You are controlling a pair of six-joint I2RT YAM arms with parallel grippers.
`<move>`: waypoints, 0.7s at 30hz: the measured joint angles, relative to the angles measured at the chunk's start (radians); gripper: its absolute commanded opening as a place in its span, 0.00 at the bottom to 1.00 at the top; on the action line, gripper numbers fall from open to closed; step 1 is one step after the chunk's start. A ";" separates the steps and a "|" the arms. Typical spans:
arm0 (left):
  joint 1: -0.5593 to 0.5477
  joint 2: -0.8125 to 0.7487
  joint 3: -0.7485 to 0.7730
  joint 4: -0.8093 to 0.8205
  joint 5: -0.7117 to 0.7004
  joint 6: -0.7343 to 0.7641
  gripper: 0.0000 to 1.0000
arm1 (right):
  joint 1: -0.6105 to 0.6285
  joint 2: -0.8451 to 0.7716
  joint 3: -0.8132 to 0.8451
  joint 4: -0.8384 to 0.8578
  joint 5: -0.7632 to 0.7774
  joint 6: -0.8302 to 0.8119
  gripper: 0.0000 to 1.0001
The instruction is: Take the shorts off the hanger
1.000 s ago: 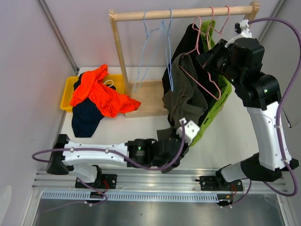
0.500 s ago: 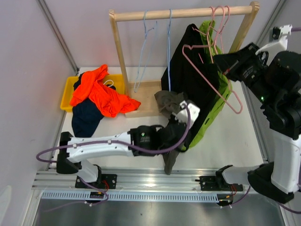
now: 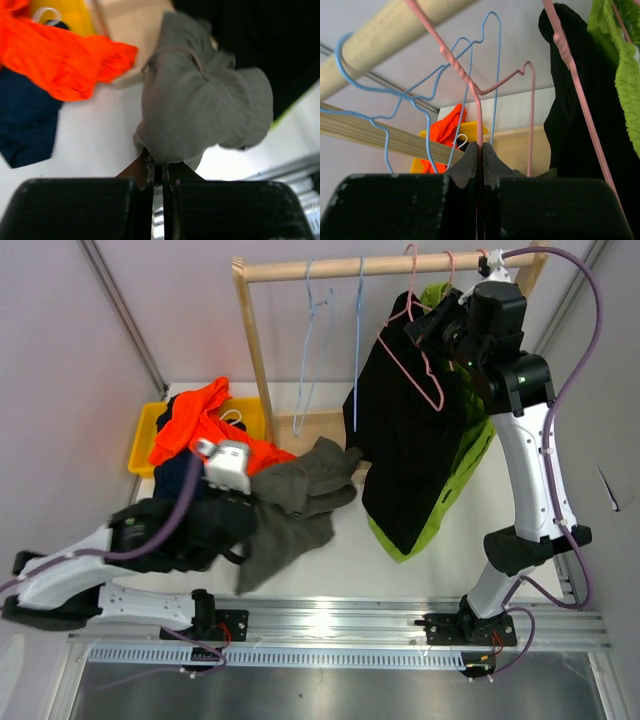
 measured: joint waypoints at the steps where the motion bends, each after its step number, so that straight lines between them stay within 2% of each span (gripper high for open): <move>1: 0.044 -0.044 0.001 0.002 -0.003 0.022 0.00 | -0.002 0.008 -0.008 0.011 -0.002 0.001 0.00; 6: 0.281 -0.159 0.043 0.076 0.006 0.210 0.00 | -0.002 -0.040 -0.140 0.098 -0.022 0.003 0.00; 10: 0.499 -0.123 0.136 0.176 0.071 0.381 0.00 | -0.004 -0.137 -0.294 0.185 -0.026 0.004 0.00; 11: 0.540 -0.107 0.158 0.198 0.088 0.410 0.00 | -0.004 -0.160 -0.328 0.198 -0.026 0.003 0.03; 12: 0.596 -0.082 0.191 0.219 0.119 0.446 0.00 | -0.004 -0.183 -0.358 0.206 -0.026 0.003 0.13; 13: 0.648 -0.055 0.220 0.246 0.141 0.477 0.00 | -0.004 -0.203 -0.382 0.214 -0.027 0.002 0.46; 16: 0.811 0.024 0.298 0.312 0.254 0.541 0.00 | -0.004 -0.245 -0.426 0.211 -0.029 -0.008 0.88; 18: 0.924 0.088 0.358 0.333 0.323 0.562 0.00 | -0.004 -0.260 -0.448 0.197 -0.029 -0.016 0.96; 21: 1.095 0.226 0.507 0.344 0.427 0.576 0.00 | -0.004 -0.274 -0.487 0.188 -0.029 -0.026 0.99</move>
